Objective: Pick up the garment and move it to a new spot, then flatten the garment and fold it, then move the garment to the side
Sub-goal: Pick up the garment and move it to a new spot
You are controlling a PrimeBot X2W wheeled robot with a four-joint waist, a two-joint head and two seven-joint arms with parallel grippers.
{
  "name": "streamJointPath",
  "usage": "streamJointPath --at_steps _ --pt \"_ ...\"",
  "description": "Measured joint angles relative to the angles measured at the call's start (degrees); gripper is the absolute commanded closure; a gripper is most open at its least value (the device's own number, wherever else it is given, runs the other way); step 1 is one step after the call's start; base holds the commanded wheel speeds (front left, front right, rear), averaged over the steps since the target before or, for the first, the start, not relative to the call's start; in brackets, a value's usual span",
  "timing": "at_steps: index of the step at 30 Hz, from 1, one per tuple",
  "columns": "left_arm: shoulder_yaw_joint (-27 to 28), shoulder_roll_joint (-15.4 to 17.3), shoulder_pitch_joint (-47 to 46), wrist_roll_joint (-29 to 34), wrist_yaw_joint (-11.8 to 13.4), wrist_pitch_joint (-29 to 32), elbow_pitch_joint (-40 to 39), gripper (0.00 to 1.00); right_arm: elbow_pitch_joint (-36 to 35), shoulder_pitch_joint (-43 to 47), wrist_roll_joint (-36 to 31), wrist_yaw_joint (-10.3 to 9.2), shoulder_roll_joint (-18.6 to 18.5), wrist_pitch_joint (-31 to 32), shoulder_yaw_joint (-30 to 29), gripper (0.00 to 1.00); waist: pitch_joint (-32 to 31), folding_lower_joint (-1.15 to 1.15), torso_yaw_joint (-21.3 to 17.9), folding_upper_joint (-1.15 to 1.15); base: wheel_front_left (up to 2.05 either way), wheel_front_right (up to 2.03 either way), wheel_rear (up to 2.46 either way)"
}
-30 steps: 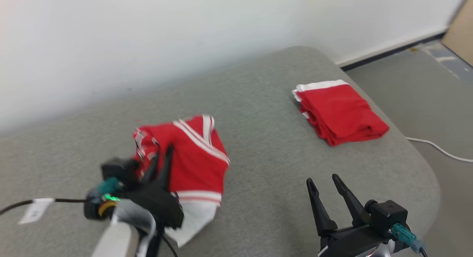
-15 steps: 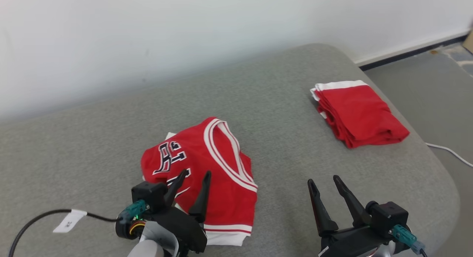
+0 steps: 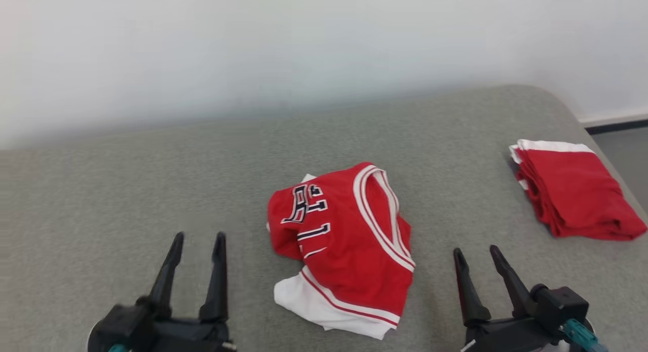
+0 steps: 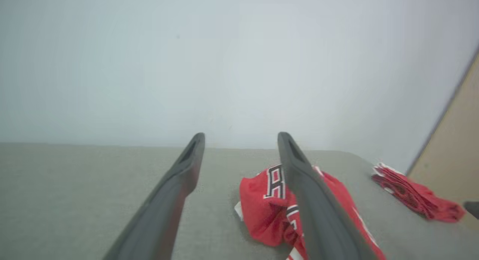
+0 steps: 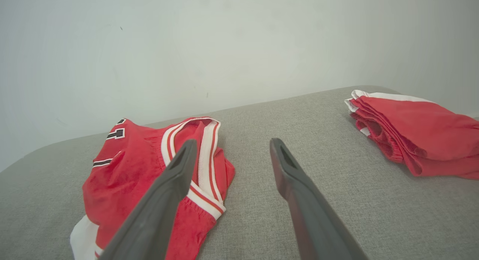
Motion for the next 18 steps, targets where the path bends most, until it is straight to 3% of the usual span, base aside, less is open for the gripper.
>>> streamJointPath --at_steps 7,18 --pt "8.3 -2.1 10.6 3.6 -2.2 0.0 -5.8 0.0 1.3 1.0 -1.1 0.0 0.0 -0.9 -2.8 0.0 -1.3 0.0 5.5 0.0 0.0 0.0 0.0" --pt "14.5 -2.7 15.0 5.7 -3.3 0.0 -4.9 0.0 3.4 2.0 -1.5 0.0 0.0 1.1 -3.8 0.0 -3.1 -0.01 8.4 0.0 0.0 0.0 0.0"
